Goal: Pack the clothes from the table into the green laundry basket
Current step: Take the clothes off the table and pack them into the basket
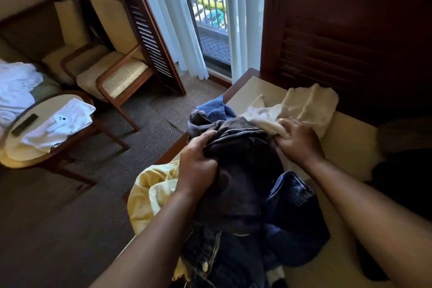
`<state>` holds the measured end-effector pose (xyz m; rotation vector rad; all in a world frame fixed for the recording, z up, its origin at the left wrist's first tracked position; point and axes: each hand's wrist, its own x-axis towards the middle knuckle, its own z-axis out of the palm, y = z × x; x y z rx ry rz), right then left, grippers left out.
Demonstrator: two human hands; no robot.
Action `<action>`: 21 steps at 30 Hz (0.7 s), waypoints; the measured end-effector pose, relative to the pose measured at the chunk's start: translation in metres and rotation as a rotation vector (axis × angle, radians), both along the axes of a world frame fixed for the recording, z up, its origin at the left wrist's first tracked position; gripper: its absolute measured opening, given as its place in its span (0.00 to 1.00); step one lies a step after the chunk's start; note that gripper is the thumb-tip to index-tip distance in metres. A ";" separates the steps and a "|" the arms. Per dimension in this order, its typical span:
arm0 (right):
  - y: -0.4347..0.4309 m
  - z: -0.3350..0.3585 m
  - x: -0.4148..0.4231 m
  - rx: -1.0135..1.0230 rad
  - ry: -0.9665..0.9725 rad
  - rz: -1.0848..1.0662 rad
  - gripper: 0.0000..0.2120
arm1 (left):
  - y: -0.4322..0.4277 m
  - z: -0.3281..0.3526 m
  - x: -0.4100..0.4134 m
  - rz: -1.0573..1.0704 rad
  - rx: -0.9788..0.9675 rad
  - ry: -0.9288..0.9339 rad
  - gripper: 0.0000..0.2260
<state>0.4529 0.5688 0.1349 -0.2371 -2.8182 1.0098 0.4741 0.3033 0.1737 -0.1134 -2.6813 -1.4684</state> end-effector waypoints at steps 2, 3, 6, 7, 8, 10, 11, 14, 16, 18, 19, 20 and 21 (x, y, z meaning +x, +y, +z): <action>-0.014 0.026 0.009 -0.070 0.132 -0.013 0.16 | -0.009 0.016 0.014 0.044 0.116 0.057 0.25; -0.023 0.040 0.013 -0.098 0.191 -0.014 0.17 | -0.015 0.025 0.021 0.056 0.165 0.081 0.24; -0.055 0.075 0.030 -0.146 0.314 0.014 0.18 | -0.036 0.051 0.038 0.072 0.260 0.171 0.22; -0.068 0.085 0.037 -0.154 0.340 0.026 0.18 | -0.045 0.059 0.045 0.080 0.281 0.202 0.21; -0.081 0.093 0.046 -0.162 0.362 0.039 0.17 | -0.053 0.066 0.054 0.095 0.312 0.224 0.21; -0.109 0.106 0.063 -0.184 0.379 0.068 0.17 | -0.070 0.077 0.073 0.135 0.383 0.228 0.21; -0.124 0.111 0.072 -0.192 0.382 0.083 0.17 | -0.080 0.081 0.083 0.154 0.417 0.217 0.21; -0.171 0.120 0.100 -0.203 0.390 0.110 0.17 | -0.112 0.090 0.117 0.186 0.483 0.208 0.21; -0.202 0.124 0.123 -0.217 0.398 0.116 0.16 | -0.138 0.095 0.139 0.181 0.493 0.220 0.21; -0.234 0.125 0.148 -0.228 0.411 0.120 0.15 | -0.169 0.097 0.160 0.185 0.524 0.221 0.21; -0.251 0.127 0.163 -0.239 0.407 0.118 0.15 | -0.186 0.098 0.172 0.194 0.566 0.215 0.22; -0.268 0.129 0.177 -0.257 0.394 0.118 0.14 | -0.203 0.098 0.185 0.210 0.623 0.204 0.22; -0.286 0.130 0.193 -0.278 0.376 0.122 0.14 | -0.220 0.098 0.199 0.229 0.688 0.191 0.23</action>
